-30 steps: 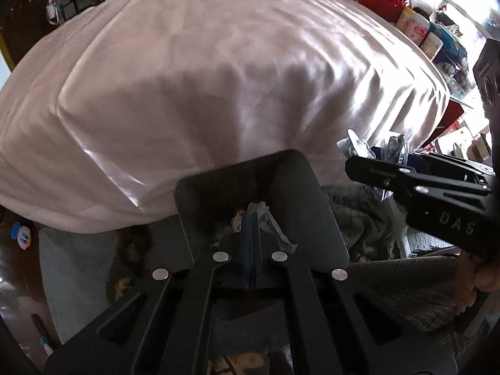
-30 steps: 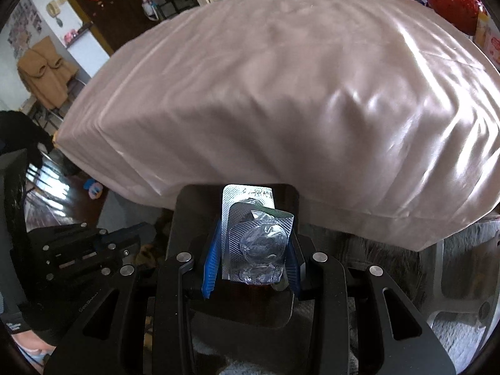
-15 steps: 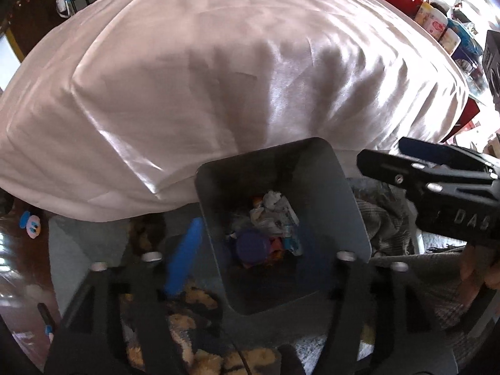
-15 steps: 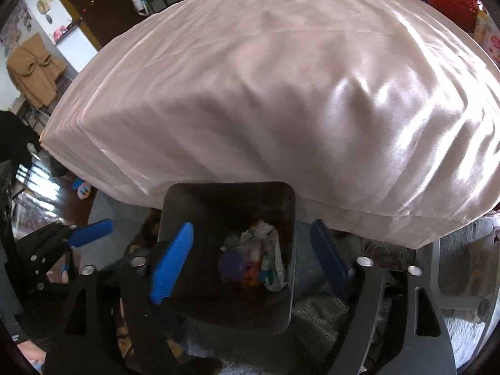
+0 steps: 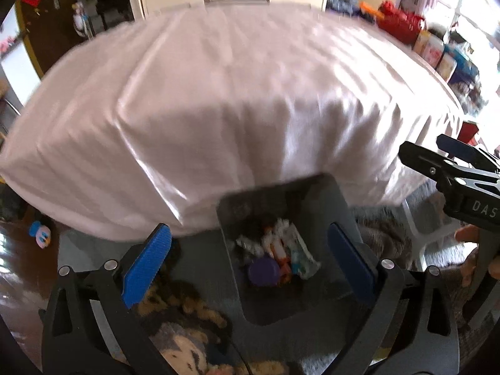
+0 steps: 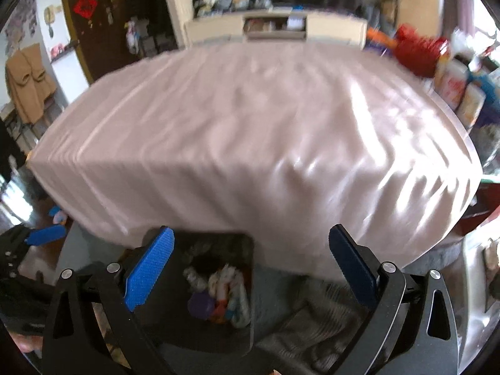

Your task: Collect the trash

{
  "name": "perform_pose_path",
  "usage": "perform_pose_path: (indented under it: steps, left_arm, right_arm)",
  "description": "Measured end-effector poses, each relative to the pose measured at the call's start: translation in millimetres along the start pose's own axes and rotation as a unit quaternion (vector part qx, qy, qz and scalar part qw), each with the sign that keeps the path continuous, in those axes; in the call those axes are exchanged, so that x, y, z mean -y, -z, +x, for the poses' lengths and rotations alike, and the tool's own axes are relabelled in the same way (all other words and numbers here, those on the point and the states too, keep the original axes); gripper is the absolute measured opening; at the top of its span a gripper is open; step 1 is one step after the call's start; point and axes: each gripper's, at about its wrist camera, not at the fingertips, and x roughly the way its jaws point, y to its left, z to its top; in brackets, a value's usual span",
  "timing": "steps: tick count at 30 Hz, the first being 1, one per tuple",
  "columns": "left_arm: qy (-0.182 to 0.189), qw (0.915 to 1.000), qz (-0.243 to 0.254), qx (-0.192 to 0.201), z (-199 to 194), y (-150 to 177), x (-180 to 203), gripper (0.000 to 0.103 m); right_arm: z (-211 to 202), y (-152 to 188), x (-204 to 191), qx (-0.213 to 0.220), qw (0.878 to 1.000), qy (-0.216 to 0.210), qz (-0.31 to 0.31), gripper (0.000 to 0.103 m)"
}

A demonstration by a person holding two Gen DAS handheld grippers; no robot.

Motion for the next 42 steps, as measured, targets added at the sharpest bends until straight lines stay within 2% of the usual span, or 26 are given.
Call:
perform_pose_path:
  steps: [5,11,15,19,21,27,42]
  left_arm:
    - [-0.023,0.9957,-0.006,0.090,-39.9,-7.2,-7.3,0.095]
    - [-0.055,0.9826,-0.006,0.178,-78.8,-7.7,-11.9,0.095]
    - [-0.067,0.9740,-0.012,0.216,-94.6,-3.2,-14.3,0.095]
    - [-0.071,0.9686,-0.015,0.238,-102.1,2.9,-14.7,0.095]
    - [-0.077,0.9671,-0.009,0.242,-102.6,4.0,-12.5,0.095]
    - [-0.079,0.9672,-0.003,0.241,-97.1,3.6,-10.2,0.095]
    - [-0.077,0.9670,-0.022,0.242,-97.0,4.2,-21.7,0.095]
  right_arm:
    - [-38.1,-5.1,15.6,0.100,0.995,0.023,0.018,0.100]
    - [-72.5,3.5,28.3,0.172,0.984,0.035,0.025,0.100]
    - [-89.6,7.5,32.3,0.208,0.977,0.049,0.022,0.100]
    - [-104.6,10.2,25.7,0.252,0.966,0.064,0.011,0.100]
    - [-103.3,9.2,22.8,0.256,0.964,0.069,0.006,0.100]
    - [-90.3,6.5,22.8,0.233,0.969,0.077,0.005,0.100]
    - [-92.3,11.3,22.2,0.229,0.969,0.087,0.022,0.100]
